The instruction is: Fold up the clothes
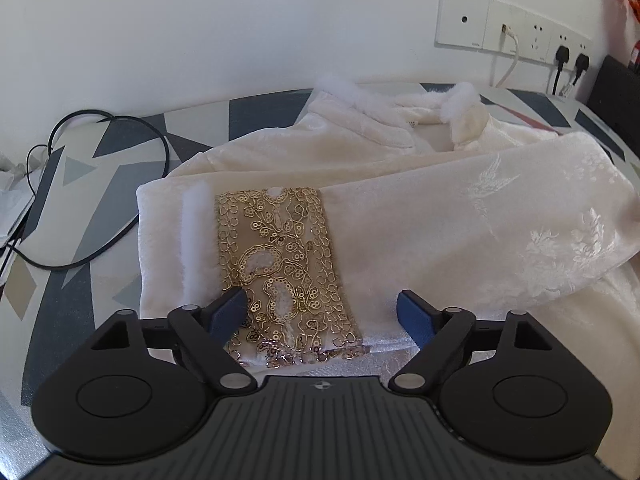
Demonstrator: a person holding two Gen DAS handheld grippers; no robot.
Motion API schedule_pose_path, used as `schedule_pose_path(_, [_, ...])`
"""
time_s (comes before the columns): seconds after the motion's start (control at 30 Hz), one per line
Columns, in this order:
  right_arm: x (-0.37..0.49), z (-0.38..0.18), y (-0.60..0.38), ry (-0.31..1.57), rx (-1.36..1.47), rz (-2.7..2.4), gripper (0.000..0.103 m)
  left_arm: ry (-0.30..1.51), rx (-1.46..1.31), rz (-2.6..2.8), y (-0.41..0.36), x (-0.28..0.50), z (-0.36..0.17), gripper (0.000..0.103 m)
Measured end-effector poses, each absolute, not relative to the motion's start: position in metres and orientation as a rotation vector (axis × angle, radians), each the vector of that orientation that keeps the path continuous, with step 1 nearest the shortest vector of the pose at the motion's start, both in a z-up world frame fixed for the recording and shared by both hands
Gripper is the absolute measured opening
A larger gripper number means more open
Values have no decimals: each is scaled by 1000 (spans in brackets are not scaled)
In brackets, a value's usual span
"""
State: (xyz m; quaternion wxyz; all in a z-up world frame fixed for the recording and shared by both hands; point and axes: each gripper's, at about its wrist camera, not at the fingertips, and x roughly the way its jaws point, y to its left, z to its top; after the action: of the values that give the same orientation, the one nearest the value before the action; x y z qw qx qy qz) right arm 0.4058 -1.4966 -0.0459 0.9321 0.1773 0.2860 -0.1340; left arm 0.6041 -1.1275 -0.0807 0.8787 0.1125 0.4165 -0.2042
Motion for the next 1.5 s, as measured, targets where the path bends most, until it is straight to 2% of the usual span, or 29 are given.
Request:
schedule_pose_path(0.17, [443,-84,-1479,732,273,-284,53,894,249,-422,-1130,607,-80,86])
schedule_pose_path(0.23, [438,-89,-1471,734,218,-289,54,902,256,-420,-1132,609,-81,88])
schedule_pose_path(0.37, [427,-101,-1462,752,143,-304,63,892,266,-404,-1138,608,-86,97])
schedule_pose_path(0.5, [425,-106,-1470,746,202,-320,72,888,261,-380,-1145,611,-89,103])
schedule_pose_path(0.6, [427,-107,-1469,741,170,-330,76,865,263,-380,-1145,609,-92,103])
schedule_pose_path(0.93, [426,-108,-1474,745,180,-330,82,864,255,-347,-1148,608,-93,103])
schedule_pose_path(1.13, [430,-109,-1479,767,180,-324,91,871,251,-341,-1148,609,-93,103])
schedule_pose_path(1.27, [437,-107,-1486,821,199,-329,102,875,259,-328,-1150,609,-92,103])
schedule_pose_path(1.5, [420,-76,-1477,772,126,-347,102,859,310,-267,-1164,594,-78,102])
